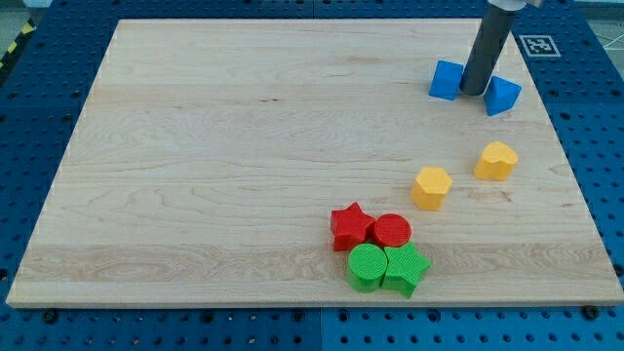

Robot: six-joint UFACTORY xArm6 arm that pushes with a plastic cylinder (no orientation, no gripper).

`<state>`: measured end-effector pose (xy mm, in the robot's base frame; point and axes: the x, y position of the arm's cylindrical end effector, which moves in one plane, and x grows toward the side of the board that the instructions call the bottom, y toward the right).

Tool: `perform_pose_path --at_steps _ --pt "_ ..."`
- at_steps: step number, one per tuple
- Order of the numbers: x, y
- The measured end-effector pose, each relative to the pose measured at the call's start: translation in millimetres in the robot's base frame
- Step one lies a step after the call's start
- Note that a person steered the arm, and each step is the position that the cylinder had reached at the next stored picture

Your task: Move blue triangle towards top right

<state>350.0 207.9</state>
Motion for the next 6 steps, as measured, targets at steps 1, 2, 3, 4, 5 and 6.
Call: perform_pose_path --at_steps 1,2,3,4,5,6 --pt "28 0" --pt "57 21" --pt "56 60" --pt "26 63" --pt "8 63" --pt "27 73"
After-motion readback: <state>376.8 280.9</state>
